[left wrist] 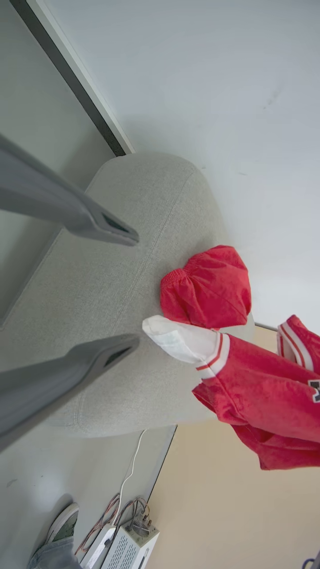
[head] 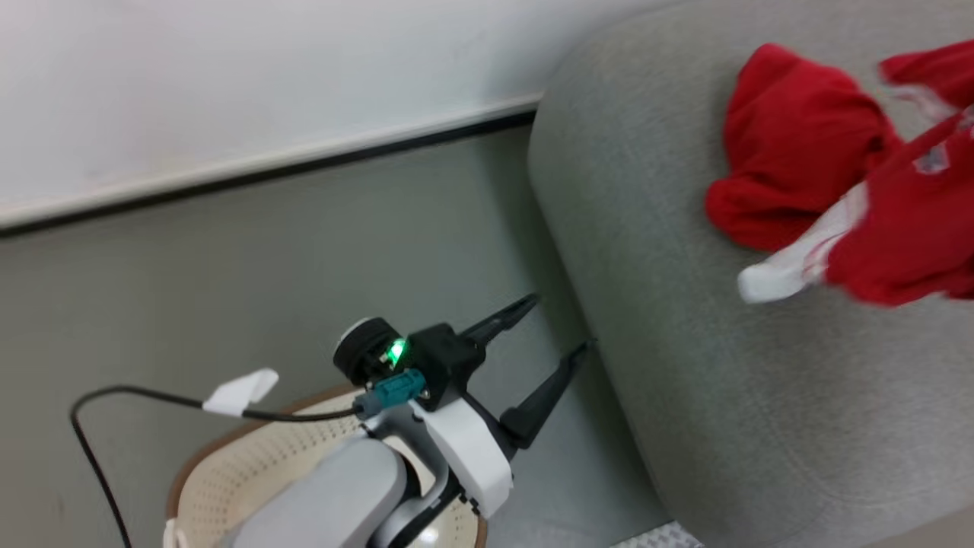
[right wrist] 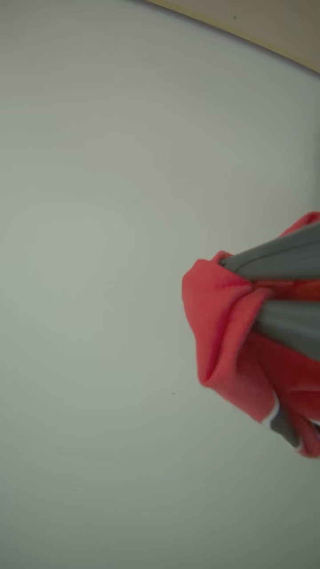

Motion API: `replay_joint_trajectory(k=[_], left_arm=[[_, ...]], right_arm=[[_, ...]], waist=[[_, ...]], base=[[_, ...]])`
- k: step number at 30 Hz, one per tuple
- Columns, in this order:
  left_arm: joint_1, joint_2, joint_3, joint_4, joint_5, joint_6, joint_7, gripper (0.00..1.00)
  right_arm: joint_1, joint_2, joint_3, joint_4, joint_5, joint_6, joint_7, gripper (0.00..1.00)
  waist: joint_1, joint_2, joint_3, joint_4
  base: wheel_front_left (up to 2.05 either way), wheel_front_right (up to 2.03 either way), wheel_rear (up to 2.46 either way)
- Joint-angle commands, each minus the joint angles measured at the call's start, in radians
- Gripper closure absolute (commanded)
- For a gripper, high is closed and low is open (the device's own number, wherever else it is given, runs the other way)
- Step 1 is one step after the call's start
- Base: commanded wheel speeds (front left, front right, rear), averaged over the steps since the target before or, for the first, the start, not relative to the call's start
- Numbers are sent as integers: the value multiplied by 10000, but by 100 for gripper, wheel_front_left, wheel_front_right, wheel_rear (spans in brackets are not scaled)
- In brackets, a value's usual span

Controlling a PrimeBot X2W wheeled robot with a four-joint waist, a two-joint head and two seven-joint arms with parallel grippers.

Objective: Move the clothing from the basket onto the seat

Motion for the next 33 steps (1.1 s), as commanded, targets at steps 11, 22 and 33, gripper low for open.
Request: replay_joint_trajectory(k=[11,22,33], left_arm=[[-865,430,242,-872,393,277,464,0],[-1247,458,329,-985,524,355,354,0],[-1317,215,301,-596,387,326,5,0]], right_arm=[[-1930,-1023,-669,3047,933,-27,101,100],[-3477,-1118,1626,5975,1600,-27,2055,100],[-3606,-1408,3078,6786,2979,-27,4774,100]], waist=[[-2,0,2369,1400],[-2,0,3198,1821],[-2,0,3120,1877]], base=[[0,0,0],[0,0,0],[0,0,0]])
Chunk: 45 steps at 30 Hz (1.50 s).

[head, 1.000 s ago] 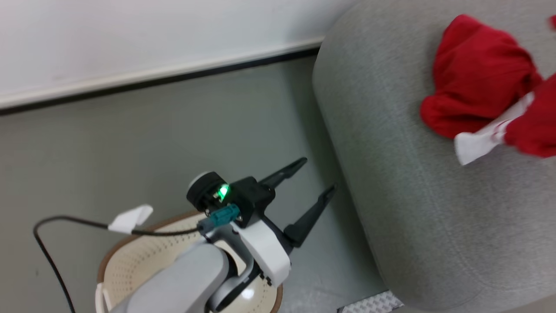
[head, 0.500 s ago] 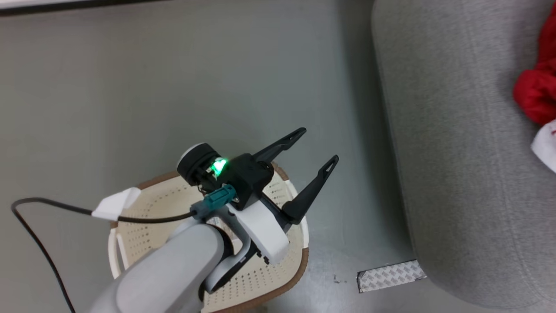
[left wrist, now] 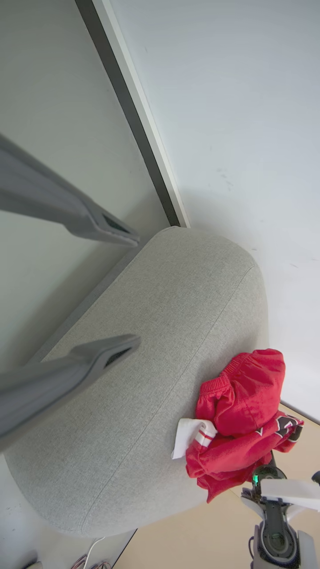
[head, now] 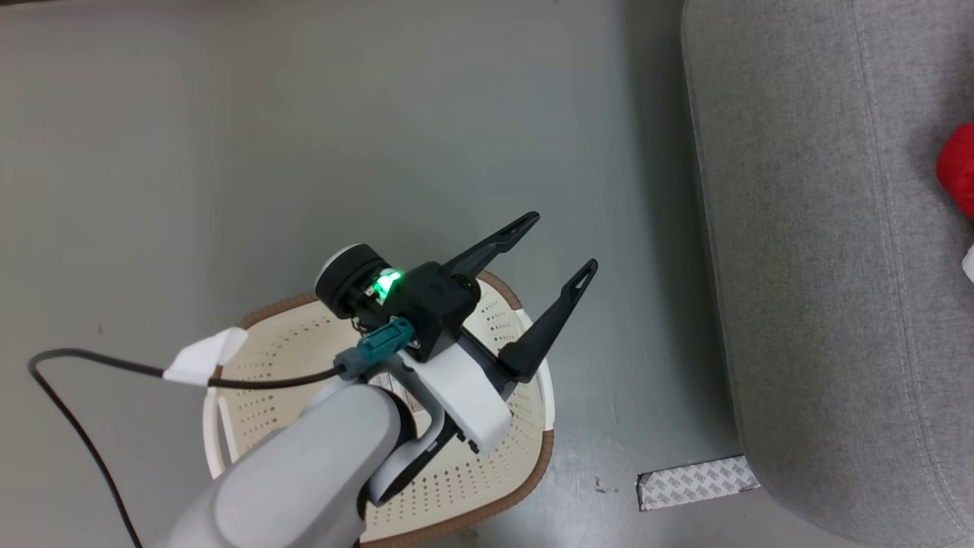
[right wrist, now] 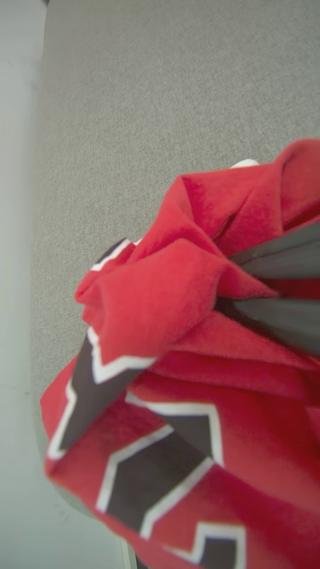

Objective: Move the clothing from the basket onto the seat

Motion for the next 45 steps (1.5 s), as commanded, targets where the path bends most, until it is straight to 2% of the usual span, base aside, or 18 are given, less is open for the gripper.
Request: replay_joint_trajectory(k=[1,3,4,5,13,19,23,26,32,38,42,43,45], left_arm=[[-85,0,34,65,-47,-24,-64,0],[-51,11,33,145,-91,-37,-118,0],[-26,10,32,194,-113,-38,-159,0],[9,0,28,225,-145,-38,-188,0],[543,-127,-16,730,-449,-75,-625,0],[1165,-178,104,1094,-852,66,-1050,0],[1581,-186,255,1213,-1069,178,-1299,0],[1874,-180,420,1289,-1246,263,-1473,0],[2492,49,1028,1174,-1585,564,-1702,0],[3246,558,1867,897,-1644,1110,-1821,0],[3827,858,2505,664,-1621,1538,-1836,0],[3827,858,2505,664,-1621,1538,-1836,0],[4149,915,2855,525,-1702,1719,-1836,0]], right_arm=[[-73,-169,112,-6,127,-27,49,100],[-64,-257,251,10,218,-27,24,71],[-67,-285,320,36,240,-27,-34,53],[-69,-296,403,56,284,-27,-47,0],[102,-494,1341,-47,423,-27,198,0],[420,-1083,2081,-719,489,-27,633,0],[636,-1400,2367,-1502,395,-27,380,0],[786,-1388,2399,-2016,249,-27,-81,0],[1439,-976,2283,-3197,-163,-27,-1245,0],[2484,-302,1802,-4145,-724,-27,-2069,0],[3524,570,1041,-4673,-1400,-25,-2724,0],[3524,570,1041,-4673,-1400,-25,-2724,0],[4131,989,595,-4877,-1814,-25,-2984,0]], waist=[[-1,0,-75,-20],[-1,0,-214,-52],[-1,0,-303,-71],[-1,0,-395,-93],[-1,0,-1870,-337],[-1,0,-3294,-504],[-1,0,-4139,-512],[-1,0,-4771,-429],[-1,0,-5779,-176],[-1,0,-6408,65],[-1,0,-6577,264],[-1,0,-6577,264],[-1,0,-6627,358]], base=[[0,0,0],[0,0,0],[0,0,0],[0,0,0],[0,0,0],[0,0,0],[0,0,0],[0,0,0],[0,0,0],[0,0,0],[0,0,0],[0,0,0],[0,0,0]])
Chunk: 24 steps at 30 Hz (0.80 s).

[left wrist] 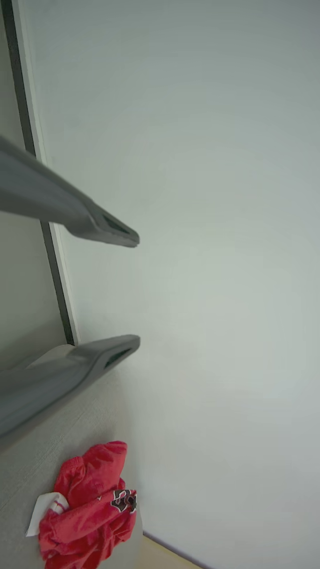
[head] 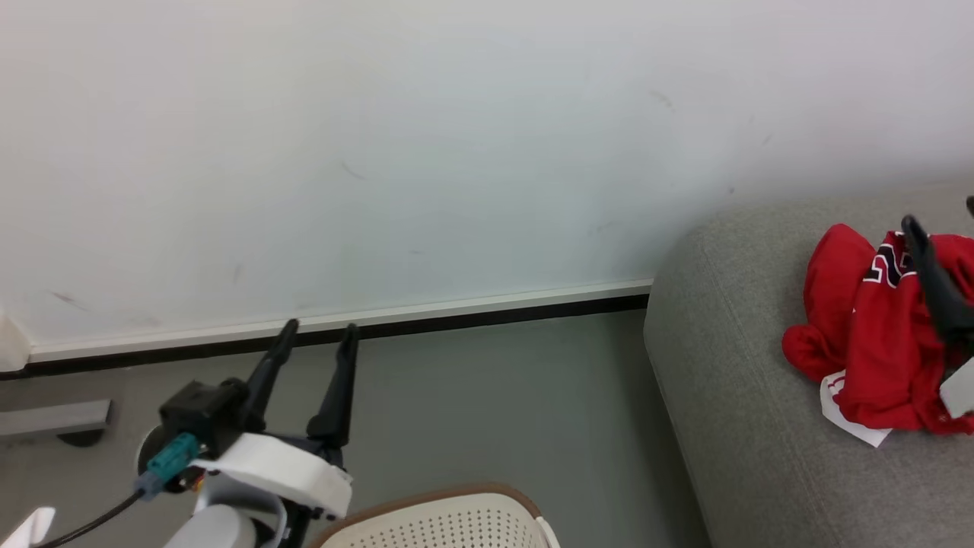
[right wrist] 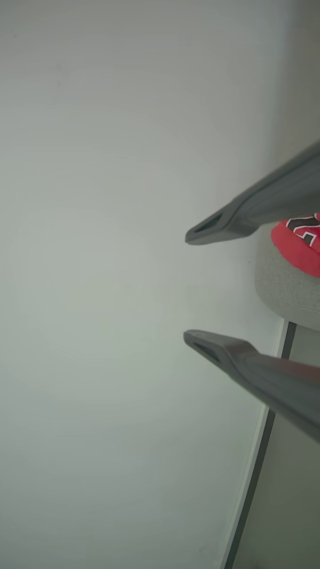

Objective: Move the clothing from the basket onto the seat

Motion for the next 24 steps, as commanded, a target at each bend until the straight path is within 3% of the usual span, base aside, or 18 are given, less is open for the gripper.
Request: replay_joint_trajectory(k=[1,8,13,17,24], left_arm=[[237,43,191,-138,16,97,-14,0],[1636,-257,1653,-456,472,550,-14,0],[2340,-757,2440,-208,802,404,-14,0],[2750,-1183,3044,8,1100,160,-15,0],[3416,-1880,3885,485,1614,-707,-15,0]], right_arm=[[415,167,-222,-99,-211,-23,-126,0],[2767,2091,-1397,-945,-1594,-23,-699,0],[4131,3031,-1499,-1237,-2184,-23,-1039,0],[4689,3616,-1491,-1168,-2294,-23,-1415,0],[4744,4269,-1427,-802,-2534,-23,-1731,0]], waist=[[2,0,-68,100],[2,0,-164,356],[2,0,-133,602],[2,0,-125,710],[2,0,-180,691]], base=[[0,0,0],[0,0,0],[0,0,0],[0,0,0],[0,0,0]])
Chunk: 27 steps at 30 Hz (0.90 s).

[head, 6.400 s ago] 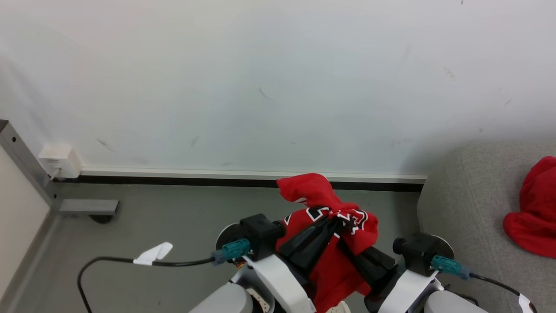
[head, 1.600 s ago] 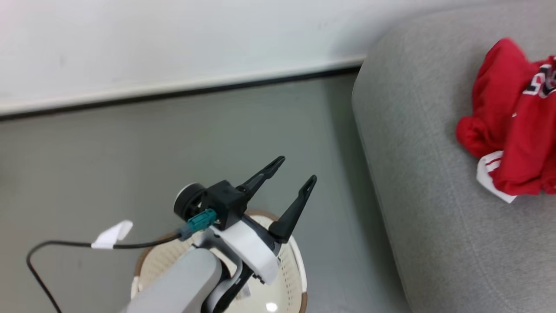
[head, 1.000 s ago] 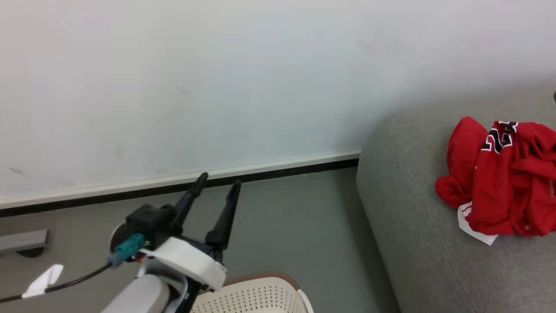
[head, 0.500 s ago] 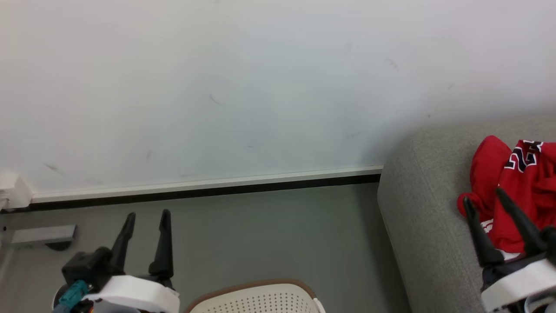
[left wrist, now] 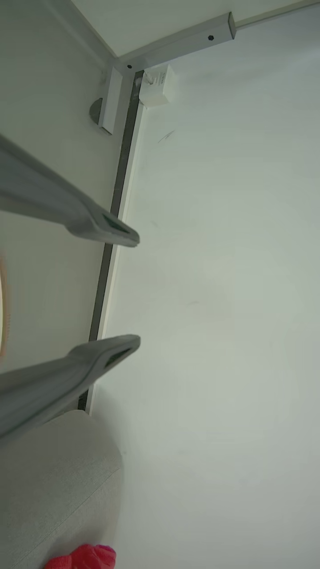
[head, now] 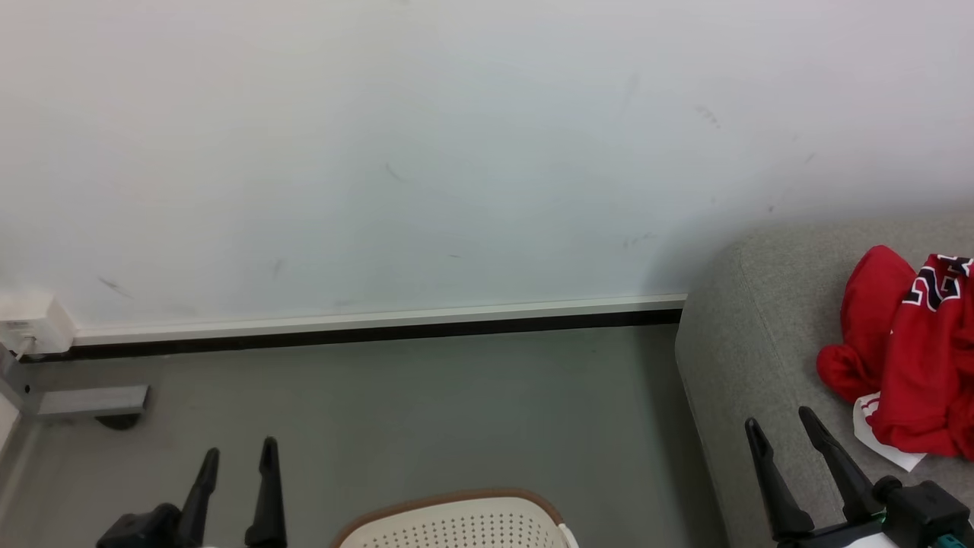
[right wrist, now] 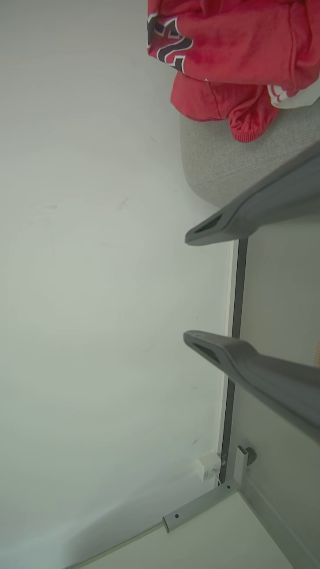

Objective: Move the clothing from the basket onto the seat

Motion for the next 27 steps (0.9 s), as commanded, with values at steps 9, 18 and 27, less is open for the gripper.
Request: replay_joint_trajectory(k=[9,18,27], left_arm=[[117,-726,688,424,878,-734,-6,0],[19,-1070,1170,612,1410,-1195,-6,0],[-92,-1300,1473,784,1756,-1535,-7,0]], right_arm=[[-242,124,3,274,-267,-23,-150,0],[-320,159,32,223,-191,-23,-159,0],[-345,146,178,241,-139,-23,-161,0]], waist=[[0,0,-66,68],[0,0,-101,74],[0,0,-131,66]], base=[[0,0,0],[0,0,0],[0,0,0]])
